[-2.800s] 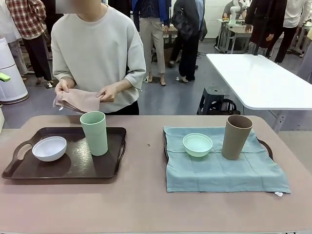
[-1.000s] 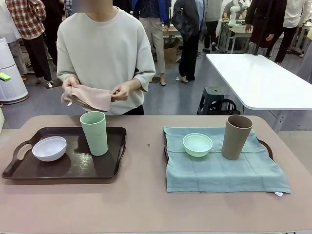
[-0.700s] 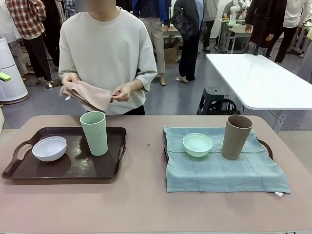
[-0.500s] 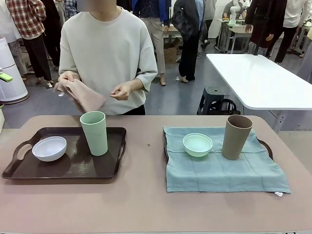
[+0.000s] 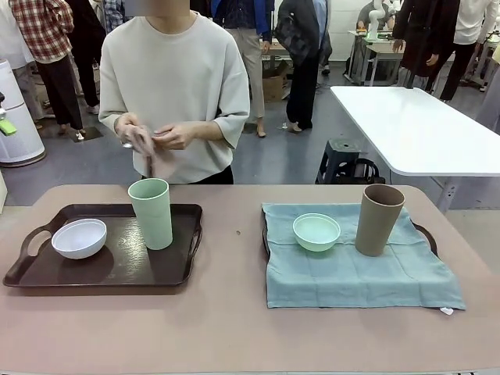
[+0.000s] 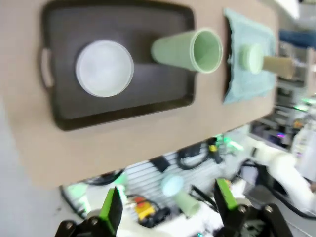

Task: Set up a tray with a mat and arrange the tableware.
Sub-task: Pick up the Picnic Bowl and Reusable plastic cup from the Handle tray in front of the human's position and hold them in the air.

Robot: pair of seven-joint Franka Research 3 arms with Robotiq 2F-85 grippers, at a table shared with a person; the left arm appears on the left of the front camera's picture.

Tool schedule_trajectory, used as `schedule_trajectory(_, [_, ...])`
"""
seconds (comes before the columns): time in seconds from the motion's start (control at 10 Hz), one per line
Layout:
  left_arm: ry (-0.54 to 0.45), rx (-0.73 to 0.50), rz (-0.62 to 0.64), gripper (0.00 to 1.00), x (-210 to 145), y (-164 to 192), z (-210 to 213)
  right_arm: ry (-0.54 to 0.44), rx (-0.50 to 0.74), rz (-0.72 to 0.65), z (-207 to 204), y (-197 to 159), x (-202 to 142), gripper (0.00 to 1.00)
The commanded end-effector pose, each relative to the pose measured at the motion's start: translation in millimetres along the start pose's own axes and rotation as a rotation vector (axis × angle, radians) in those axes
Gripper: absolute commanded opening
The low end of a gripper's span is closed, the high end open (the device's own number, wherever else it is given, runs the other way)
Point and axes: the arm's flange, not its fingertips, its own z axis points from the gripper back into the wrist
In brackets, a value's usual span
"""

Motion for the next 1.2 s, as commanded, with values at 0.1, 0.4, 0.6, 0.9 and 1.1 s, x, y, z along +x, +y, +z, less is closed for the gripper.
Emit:
schedule_trajectory(0.1, [0.016, 0.219, 0.082, 0.98, -2, -32, 8, 0.051, -0.183, 0.342, -114, 21, 31, 1.0])
schedule_trajectory(0.4, [0.009, 0.367, 0.199, 0.98, 14, -58, 4, 0.002, -0.21, 0.645, -212, 45, 45, 1.0])
schedule_trajectory(0.6, [0.013, 0.463, 0.258, 0.98, 23, -62, -3, -0.034, -0.171, 0.684, -230, 50, 49, 1.0])
schedule_trajectory(0.9, [-0.002, 0.434, 0.24, 0.98, 23, -59, -9, -0.006, -0.196, 0.662, -233, 62, 50, 1.0])
schedule_trajectory(1.1, [-0.002, 0.434, 0.24, 0.98, 23, -59, -9, -0.006, -0.196, 0.662, -233, 62, 50, 1.0])
